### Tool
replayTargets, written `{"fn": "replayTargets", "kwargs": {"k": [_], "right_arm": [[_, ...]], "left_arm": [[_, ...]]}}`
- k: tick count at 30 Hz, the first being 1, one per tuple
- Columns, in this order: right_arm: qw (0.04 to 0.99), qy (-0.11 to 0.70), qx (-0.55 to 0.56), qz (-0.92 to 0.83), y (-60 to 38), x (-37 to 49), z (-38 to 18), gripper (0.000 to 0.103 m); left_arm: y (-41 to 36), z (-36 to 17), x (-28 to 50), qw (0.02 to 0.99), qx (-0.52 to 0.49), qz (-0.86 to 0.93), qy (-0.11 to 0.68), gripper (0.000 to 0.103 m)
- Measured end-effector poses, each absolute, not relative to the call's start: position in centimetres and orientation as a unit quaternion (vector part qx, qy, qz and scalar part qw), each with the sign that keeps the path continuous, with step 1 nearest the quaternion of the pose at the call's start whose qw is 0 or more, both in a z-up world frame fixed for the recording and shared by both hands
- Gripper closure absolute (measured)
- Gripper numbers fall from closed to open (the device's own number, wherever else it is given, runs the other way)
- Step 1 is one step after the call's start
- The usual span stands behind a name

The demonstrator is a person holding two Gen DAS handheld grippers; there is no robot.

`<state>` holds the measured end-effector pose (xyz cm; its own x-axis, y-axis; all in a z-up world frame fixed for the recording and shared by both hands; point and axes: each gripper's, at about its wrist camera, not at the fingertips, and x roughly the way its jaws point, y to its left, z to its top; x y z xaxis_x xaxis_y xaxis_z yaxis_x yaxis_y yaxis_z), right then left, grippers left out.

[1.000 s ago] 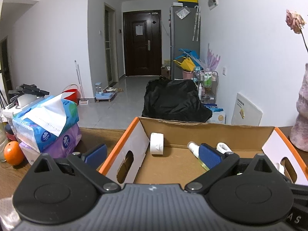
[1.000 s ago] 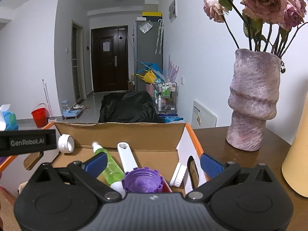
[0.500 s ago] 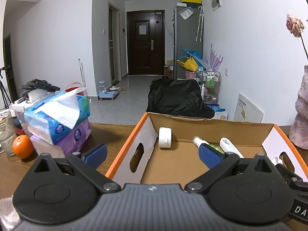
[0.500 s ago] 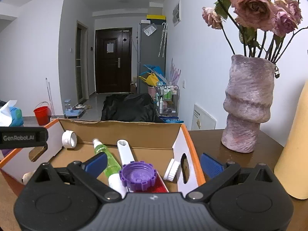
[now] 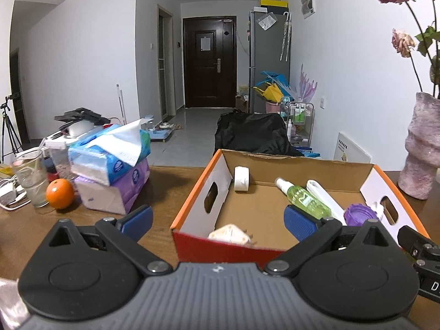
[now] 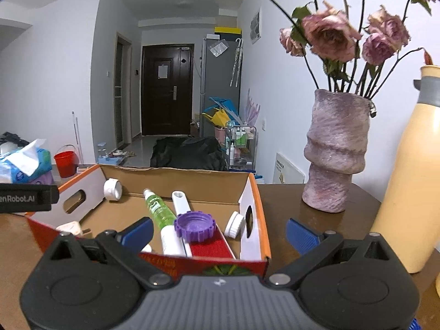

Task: Organize rigid objects
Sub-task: 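Move both grippers back from the box toward the table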

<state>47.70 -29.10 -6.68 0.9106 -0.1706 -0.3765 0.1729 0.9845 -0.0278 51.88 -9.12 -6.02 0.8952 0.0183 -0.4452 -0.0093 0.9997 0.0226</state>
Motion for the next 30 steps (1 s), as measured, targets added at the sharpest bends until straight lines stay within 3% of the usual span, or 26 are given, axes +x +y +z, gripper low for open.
{"fn": "replayTargets", "kwargs": {"k": [30], "right_arm": [[0.982, 0.18, 0.008, -0.063, -27.7, 30.8, -4.6, 0.0]], "left_arm": [[-4.9, -4.2, 36.5, 0.967, 0.013, 0.024, 0.255, 0.0]]}}
